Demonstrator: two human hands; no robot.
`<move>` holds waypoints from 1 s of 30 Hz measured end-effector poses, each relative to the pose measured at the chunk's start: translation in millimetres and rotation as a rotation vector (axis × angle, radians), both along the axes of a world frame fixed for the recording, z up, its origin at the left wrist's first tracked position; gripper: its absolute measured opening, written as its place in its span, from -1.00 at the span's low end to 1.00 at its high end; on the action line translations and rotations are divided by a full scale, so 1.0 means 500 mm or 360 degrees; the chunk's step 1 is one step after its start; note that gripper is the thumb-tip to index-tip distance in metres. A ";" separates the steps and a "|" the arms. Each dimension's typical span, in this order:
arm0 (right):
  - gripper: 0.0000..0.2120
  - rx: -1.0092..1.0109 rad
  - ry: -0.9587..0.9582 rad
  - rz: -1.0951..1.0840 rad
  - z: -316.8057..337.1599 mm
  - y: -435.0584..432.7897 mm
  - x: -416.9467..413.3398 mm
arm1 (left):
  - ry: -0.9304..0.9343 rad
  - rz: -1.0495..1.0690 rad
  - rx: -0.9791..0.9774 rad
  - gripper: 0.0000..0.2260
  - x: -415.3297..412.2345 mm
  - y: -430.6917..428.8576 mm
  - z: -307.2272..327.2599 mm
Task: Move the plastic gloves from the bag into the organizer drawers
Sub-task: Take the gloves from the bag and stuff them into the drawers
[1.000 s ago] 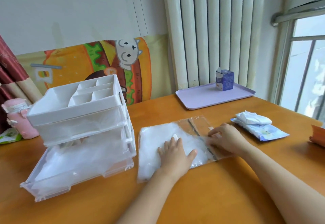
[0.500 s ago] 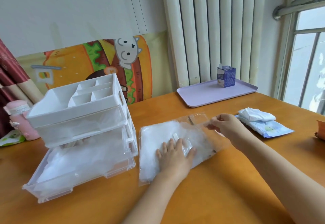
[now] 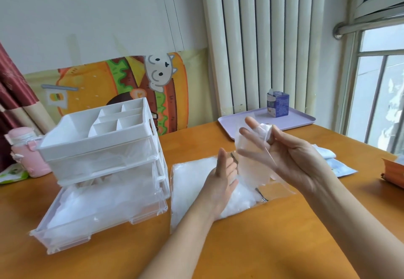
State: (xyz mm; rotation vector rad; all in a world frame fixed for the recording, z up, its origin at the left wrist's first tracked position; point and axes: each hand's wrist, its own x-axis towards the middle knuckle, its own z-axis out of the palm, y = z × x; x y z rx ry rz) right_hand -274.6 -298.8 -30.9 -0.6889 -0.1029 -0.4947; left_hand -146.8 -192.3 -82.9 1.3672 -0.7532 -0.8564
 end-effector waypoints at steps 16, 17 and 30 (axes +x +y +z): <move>-0.64 -0.0022 0.0206 -0.0062 -0.034 -0.061 -0.002 | 0.0278 -0.0179 -0.0041 -0.90 0.017 0.073 0.060; -0.67 0.0004 0.0195 -0.0078 -0.036 -0.060 -0.004 | 0.0069 -0.0058 -0.0036 -0.81 0.016 0.082 0.077; -0.36 -0.1330 0.0426 0.0447 -0.052 0.117 0.068 | -0.1482 0.0068 0.0147 -0.81 0.062 0.307 0.328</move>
